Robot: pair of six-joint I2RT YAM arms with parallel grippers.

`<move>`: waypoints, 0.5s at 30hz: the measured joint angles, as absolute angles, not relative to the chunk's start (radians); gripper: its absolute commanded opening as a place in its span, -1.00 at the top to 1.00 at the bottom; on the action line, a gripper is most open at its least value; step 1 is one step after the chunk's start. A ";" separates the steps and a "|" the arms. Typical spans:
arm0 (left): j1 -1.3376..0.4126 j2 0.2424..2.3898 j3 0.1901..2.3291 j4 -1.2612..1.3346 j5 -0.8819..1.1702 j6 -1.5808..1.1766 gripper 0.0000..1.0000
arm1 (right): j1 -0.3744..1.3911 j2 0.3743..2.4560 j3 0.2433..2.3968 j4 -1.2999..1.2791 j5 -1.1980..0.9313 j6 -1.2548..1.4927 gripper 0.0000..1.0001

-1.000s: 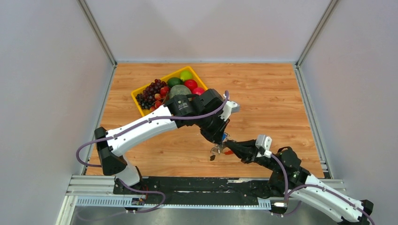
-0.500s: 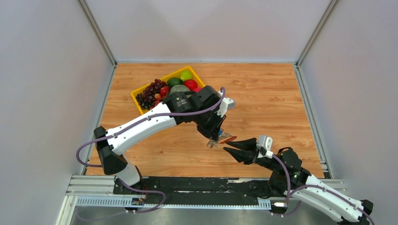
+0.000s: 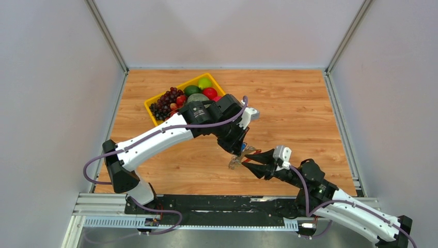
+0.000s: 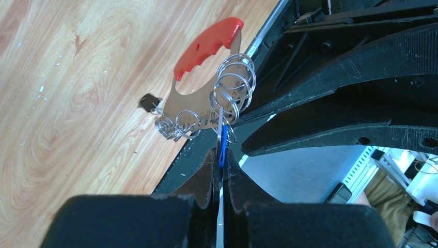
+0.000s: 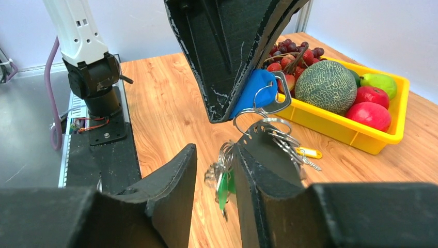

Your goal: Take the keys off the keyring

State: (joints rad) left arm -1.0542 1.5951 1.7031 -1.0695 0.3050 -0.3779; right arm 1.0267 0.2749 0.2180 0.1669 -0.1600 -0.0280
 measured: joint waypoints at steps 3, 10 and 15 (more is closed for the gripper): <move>-1.054 1.594 1.702 -1.064 0.310 -0.378 1.00 | 1.027 0.299 0.228 0.178 -0.155 -0.028 0.19; -1.054 1.592 1.689 -1.057 0.324 -0.378 1.00 | 1.027 0.323 0.237 0.218 -0.144 -0.028 0.11; -1.054 1.592 1.684 -1.057 0.331 -0.379 1.00 | 1.027 0.361 0.245 0.240 -0.141 -0.030 0.12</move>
State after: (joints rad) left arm -1.0538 1.5917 1.6844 -1.0573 0.3305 -0.3786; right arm 1.0271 0.3611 0.2447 0.2401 -0.1406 -0.0299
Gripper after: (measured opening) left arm 0.017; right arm 0.444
